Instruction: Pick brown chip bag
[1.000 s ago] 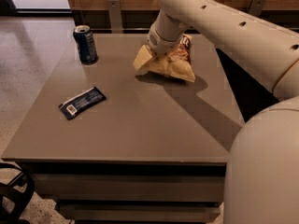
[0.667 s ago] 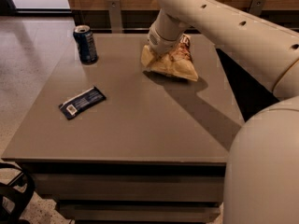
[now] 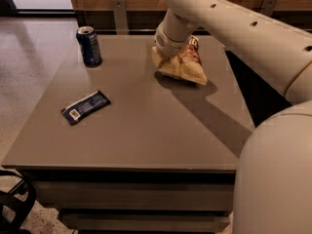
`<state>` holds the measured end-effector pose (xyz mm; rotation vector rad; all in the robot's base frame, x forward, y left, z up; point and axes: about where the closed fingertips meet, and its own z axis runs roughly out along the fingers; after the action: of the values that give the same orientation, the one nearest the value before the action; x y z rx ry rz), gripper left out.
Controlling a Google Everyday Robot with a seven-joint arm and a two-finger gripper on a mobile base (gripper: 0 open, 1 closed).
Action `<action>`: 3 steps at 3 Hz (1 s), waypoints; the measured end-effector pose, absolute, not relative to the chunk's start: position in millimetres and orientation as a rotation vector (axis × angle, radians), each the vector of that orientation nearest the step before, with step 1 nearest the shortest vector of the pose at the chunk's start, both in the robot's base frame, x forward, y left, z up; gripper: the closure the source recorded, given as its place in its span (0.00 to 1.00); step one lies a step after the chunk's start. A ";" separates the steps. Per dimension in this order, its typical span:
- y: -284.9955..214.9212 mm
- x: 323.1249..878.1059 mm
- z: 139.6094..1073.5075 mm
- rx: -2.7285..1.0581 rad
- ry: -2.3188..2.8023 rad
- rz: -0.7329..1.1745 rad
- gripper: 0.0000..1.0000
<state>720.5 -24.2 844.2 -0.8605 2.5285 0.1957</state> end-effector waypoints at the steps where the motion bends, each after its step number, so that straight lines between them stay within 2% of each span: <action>1: -24.2 720.5 844.2 -0.861 2.528 0.196 1.00; 3: -24.3 720.5 844.3 -0.860 2.528 0.196 1.00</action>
Offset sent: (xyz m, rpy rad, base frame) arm 0.0012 -0.0666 0.1013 0.3067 -0.1499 0.0929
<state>720.5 -24.3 844.3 -0.8605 2.5283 0.1959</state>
